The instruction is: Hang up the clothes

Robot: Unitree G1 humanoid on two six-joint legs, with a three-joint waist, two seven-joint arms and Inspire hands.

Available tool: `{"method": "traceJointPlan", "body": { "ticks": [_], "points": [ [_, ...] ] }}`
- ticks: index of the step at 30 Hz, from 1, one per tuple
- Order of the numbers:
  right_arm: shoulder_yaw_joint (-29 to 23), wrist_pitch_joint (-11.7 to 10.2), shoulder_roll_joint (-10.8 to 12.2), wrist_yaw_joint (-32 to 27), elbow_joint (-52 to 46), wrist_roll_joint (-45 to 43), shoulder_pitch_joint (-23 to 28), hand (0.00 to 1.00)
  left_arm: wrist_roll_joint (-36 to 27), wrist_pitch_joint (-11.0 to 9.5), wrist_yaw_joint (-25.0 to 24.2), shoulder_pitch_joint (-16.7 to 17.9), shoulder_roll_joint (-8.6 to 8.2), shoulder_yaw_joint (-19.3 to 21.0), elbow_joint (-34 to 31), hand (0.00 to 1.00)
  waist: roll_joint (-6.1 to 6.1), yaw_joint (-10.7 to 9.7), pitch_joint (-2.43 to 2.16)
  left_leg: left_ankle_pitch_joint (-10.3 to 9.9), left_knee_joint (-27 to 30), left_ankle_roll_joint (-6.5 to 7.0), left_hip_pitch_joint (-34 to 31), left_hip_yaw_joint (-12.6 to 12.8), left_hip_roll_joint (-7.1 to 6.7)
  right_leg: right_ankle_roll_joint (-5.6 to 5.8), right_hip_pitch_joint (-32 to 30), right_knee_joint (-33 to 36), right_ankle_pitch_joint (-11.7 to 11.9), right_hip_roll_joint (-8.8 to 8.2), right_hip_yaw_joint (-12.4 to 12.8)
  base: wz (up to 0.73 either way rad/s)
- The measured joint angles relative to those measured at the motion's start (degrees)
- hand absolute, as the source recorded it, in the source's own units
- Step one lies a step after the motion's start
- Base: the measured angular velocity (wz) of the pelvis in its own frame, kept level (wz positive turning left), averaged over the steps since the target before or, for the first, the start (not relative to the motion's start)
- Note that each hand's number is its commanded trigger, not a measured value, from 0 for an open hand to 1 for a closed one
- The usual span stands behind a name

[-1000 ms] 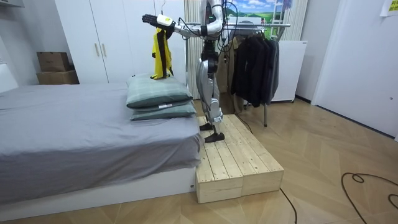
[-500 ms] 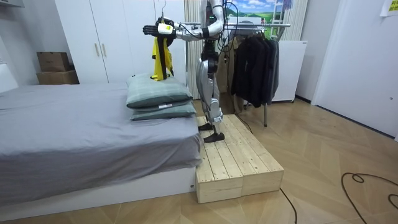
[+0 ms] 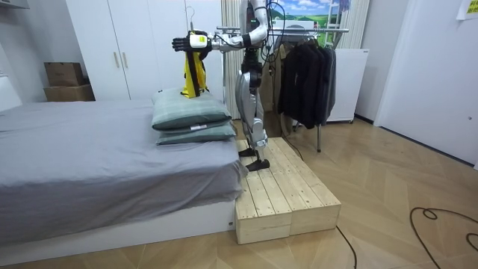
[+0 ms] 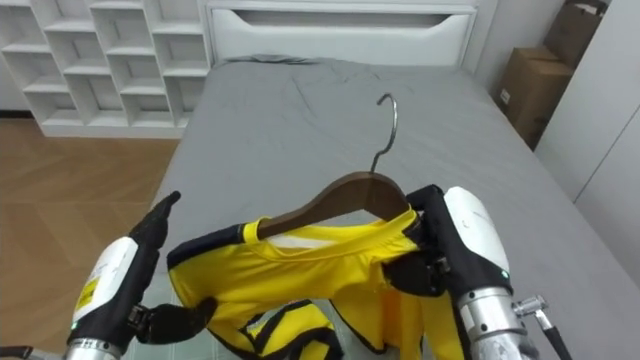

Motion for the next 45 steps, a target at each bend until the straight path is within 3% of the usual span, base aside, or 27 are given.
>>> {"method": "traceJointPlan", "body": {
  "ticks": [2, 10, 15, 24, 28, 34, 37, 45],
  "points": [
    [-0.01, 0.99, 0.18, -0.75, 0.56, 0.40, -0.12, 1.00, 0.07, 0.57, -1.21, 0.07, -0.43, -0.51, 0.00, 0.00, 0.00, -0.06, 0.00, 0.00, 0.00, 0.00, -0.09, -0.02, -0.04, -0.03, 0.02, -0.12, -0.04, -0.17, -0.53, 0.00],
    [-0.08, 0.96, 1.33, -3.43, 3.86, 0.40, -0.25, 1.00, 0.06, 0.80, -2.46, 0.59, -1.06, -1.29, 1.91, 0.00, 0.18, -0.21, -0.18, 0.01, 0.02, 0.00, -0.05, -0.03, -0.11, -0.05, 0.34, -0.56, -0.06, -0.52, -0.89, 0.00],
    [-0.08, 1.44, 2.16, -4.21, 7.42, 0.41, -0.26, 1.00, -0.01, 2.16, -4.06, 2.35, -1.25, -1.30, 4.41, 0.00, 0.27, -0.14, -0.19, 0.01, 0.01, 0.00, -0.08, -0.16, -0.19, -0.05, 0.11, -0.56, -0.06, -0.64, -0.85, 0.00],
    [-0.07, 1.91, 2.16, -4.36, 7.91, 0.33, -0.25, 1.00, -2.08, 1.72, -6.40, 4.24, -3.23, -1.29, 14.22, 0.00, 0.68, -0.11, -0.22, 0.01, 0.02, 0.01, -0.07, -0.06, -0.20, -0.01, 0.01, -0.33, -0.13, -0.63, -0.67, 0.00],
    [-0.07, 1.91, 2.13, -4.36, 7.90, -0.26, -0.26, 1.00, -4.47, 0.26, -6.49, 4.30, -3.52, -1.11, 17.84, 0.00, 0.65, 0.12, -0.28, 0.01, -0.01, 0.01, -0.06, -0.09, -0.57, -0.04, 0.06, -0.28, -0.25, -0.56, -0.82, 0.00],
    [-0.07, 1.70, 2.07, -4.45, 7.87, -3.17, -0.24, 1.00, -5.90, -0.99, -7.47, 4.52, -4.50, 0.54, 23.03, 0.00, 0.53, 0.29, -0.36, 0.01, 0.00, 0.01, 0.08, 0.07, -0.56, -0.05, -0.05, -0.31, -0.24, -0.24, -0.29, -0.01],
    [-0.07, 1.63, 2.05, -4.94, 7.39, -5.03, -0.24, 1.00, -7.40, -2.39, -7.43, 4.50, -5.71, 3.92, 25.91, 0.00, 0.42, 0.55, -0.43, 0.01, -0.07, 0.01, 0.49, 0.33, -0.50, -0.05, 0.08, -0.17, -0.24, -0.08, 0.14, -0.06],
    [-0.07, 0.88, 2.06, -4.95, 7.11, -7.00, -0.22, 1.00, -18.12, -4.20, -7.33, 4.13, -7.72, 10.84, 34.11, 0.00, -0.22, 1.36, -0.86, 0.01, -0.18, 0.00, 0.98, 0.93, 0.15, -0.14, 0.19, 0.18, -0.24, 0.08, 0.19, -0.03]
  ]
}}
